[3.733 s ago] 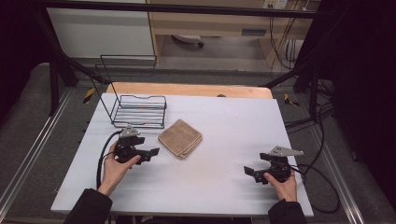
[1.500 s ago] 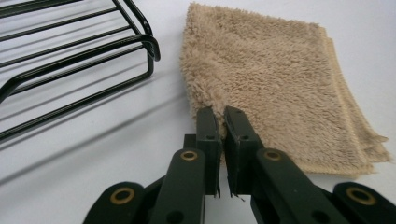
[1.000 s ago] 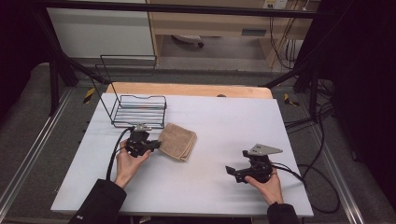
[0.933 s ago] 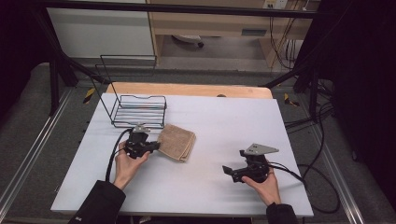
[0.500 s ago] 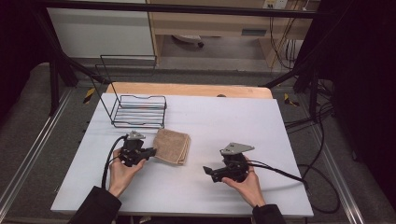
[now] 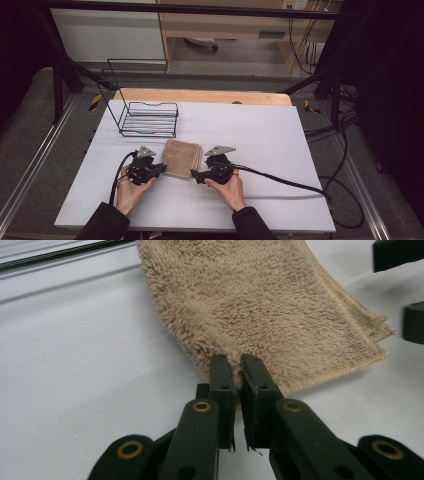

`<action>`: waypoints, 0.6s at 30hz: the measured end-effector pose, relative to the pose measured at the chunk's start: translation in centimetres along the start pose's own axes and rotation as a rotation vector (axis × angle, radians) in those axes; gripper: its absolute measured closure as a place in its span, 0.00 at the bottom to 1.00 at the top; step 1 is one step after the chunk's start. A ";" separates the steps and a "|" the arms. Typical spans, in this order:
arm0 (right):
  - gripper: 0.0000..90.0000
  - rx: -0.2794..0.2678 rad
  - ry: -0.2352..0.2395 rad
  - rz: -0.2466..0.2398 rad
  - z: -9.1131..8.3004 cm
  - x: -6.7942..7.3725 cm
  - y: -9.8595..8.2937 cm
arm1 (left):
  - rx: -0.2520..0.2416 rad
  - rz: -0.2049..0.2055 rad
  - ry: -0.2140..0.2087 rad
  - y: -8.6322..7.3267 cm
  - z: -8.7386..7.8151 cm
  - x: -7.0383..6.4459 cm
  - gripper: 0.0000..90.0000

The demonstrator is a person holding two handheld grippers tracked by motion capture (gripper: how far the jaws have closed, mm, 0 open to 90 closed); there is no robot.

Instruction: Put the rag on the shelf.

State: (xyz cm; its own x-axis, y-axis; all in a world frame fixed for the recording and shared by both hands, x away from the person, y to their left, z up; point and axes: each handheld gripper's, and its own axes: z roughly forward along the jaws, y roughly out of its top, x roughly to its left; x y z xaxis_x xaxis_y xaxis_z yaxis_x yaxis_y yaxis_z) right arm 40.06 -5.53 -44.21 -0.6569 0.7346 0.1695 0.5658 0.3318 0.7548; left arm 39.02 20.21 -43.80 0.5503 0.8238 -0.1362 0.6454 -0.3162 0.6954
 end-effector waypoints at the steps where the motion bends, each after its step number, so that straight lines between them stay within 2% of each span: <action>1: 0.27 0.000 -0.006 0.000 0.3 0.1 0.1 | 0.001 0.001 0.001 0.0 0.0 0.0 0.94; 2: 0.27 0.000 -0.006 0.000 0.3 0.1 0.1 | -0.001 0.000 0.000 -0.1 0.0 0.0 0.94; 4: 0.32 -0.009 -0.001 0.034 1.1 0.4 0.3 | -0.001 0.001 0.001 -0.1 0.1 0.1 0.94; 14: 0.47 0.026 -0.021 0.027 2.1 1.0 -0.2 | -0.004 -0.003 -0.001 -0.4 0.2 0.1 0.93; 16: 0.53 0.014 -0.026 0.027 2.1 1.3 -0.4 | -0.006 -0.010 -0.005 -0.4 0.3 0.2 0.93; 18: 0.62 0.017 -0.014 0.057 2.0 1.5 -0.5 | -0.008 -0.016 -0.007 -0.5 0.3 0.3 0.93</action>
State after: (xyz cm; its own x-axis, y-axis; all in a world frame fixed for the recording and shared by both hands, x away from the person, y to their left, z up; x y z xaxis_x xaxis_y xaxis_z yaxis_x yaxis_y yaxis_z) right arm 39.83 -3.41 -45.62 -0.6160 0.7611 0.2031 0.6108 0.2986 0.7334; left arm 39.05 20.41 -44.38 0.5436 0.8254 -0.1523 0.6501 -0.2993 0.6984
